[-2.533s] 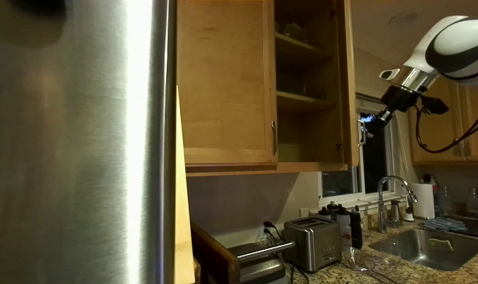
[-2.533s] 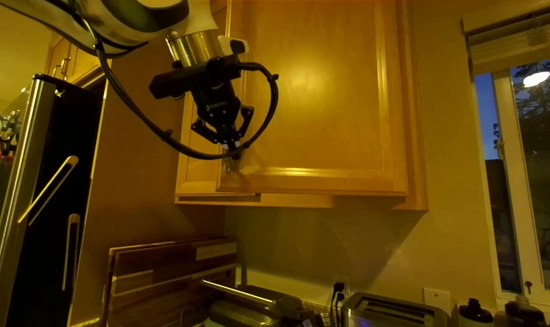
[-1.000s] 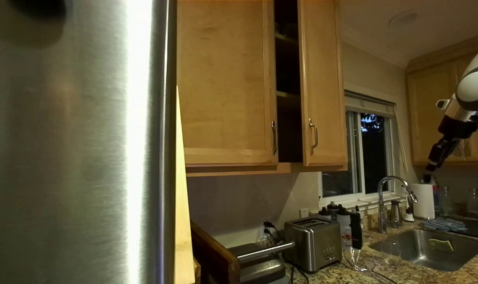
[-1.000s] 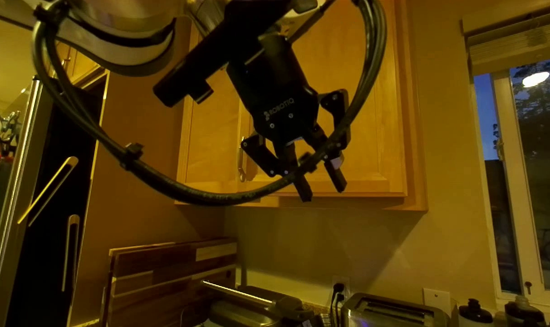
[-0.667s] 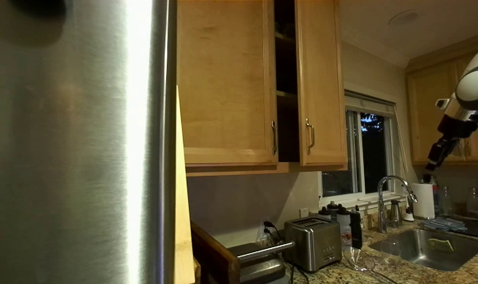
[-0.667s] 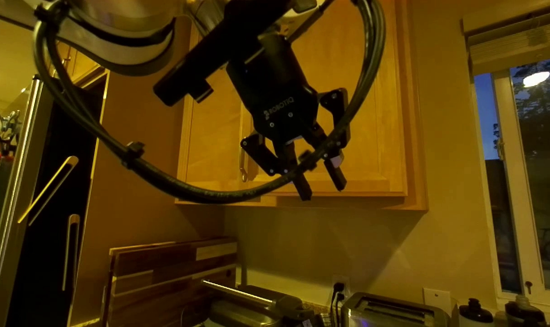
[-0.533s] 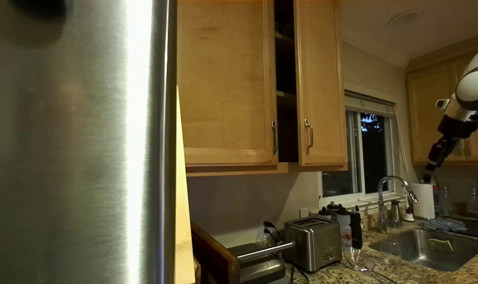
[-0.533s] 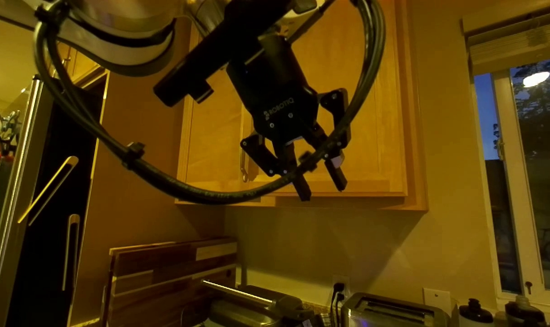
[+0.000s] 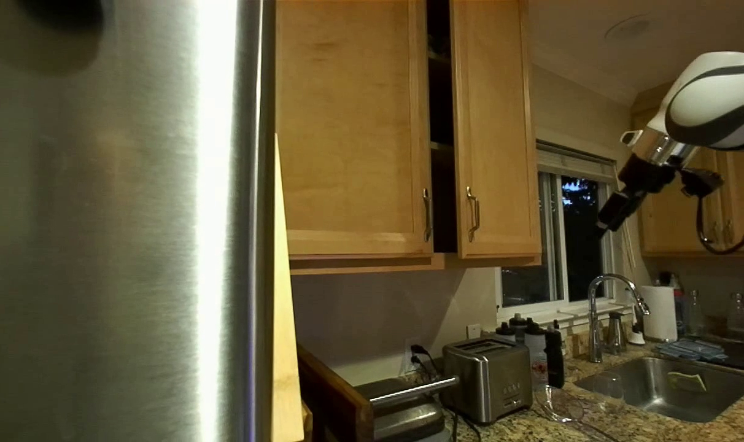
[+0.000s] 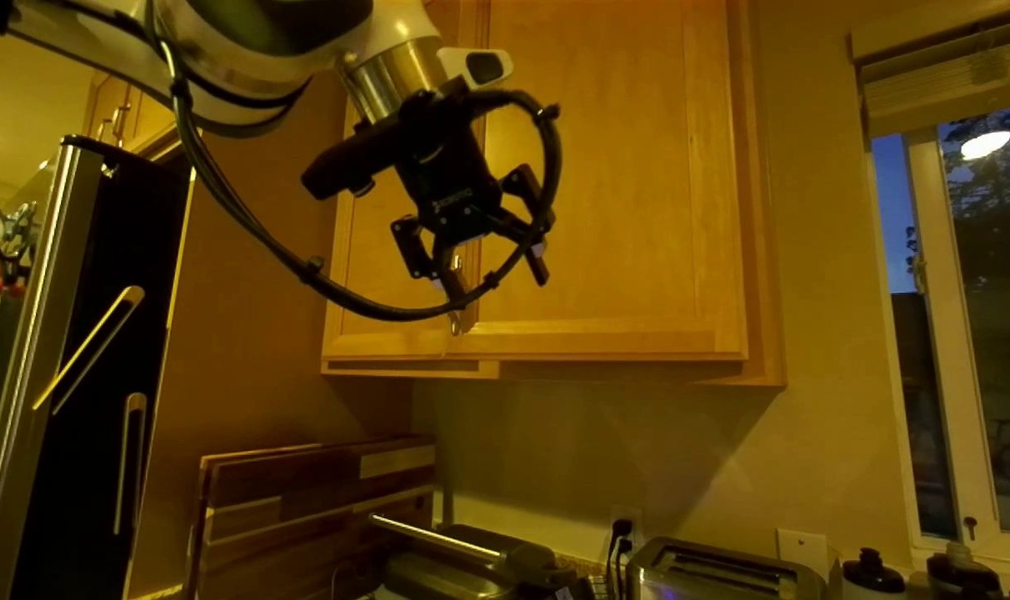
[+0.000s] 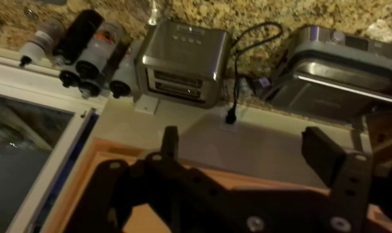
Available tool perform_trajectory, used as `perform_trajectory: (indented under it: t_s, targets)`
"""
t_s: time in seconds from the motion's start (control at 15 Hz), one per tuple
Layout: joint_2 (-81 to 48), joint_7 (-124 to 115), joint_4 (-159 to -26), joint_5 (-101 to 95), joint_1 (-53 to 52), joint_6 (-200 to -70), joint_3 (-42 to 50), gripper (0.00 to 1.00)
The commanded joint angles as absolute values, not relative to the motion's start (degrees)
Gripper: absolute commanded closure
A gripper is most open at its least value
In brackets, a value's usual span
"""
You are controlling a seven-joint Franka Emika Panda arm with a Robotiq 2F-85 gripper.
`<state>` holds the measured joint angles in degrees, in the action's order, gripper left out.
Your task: Take the wooden bar out of the top cupboard, put it on the refrigerator, then close the cupboard door
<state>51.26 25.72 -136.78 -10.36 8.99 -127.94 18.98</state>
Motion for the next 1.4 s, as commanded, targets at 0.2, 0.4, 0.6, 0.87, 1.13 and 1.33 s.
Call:
perform_trajectory:
  t_s: [0.2, 0.4, 0.6, 0.87, 1.13, 1.33]
  targets:
    - [45.9, 22.7, -132.8, -2.6, -1.4, -139.2, 15.2, 0.35]
    - [42.8, 28.1, -132.6, -2.9, -6.7, -147.4, 15.9, 0.55]
    - [39.2, 31.2, -132.6, -3.0, -10.1, -154.0, 17.3, 0.74]
    - [34.5, 34.0, -132.3, -3.1, -12.2, -159.8, 19.1, 0.93]
    - [33.8, 33.1, -133.1, -3.3, -10.3, -159.2, 17.8, 0.96]
    - [33.6, 33.2, -132.8, -3.2, -10.5, -159.2, 17.9, 0.96]
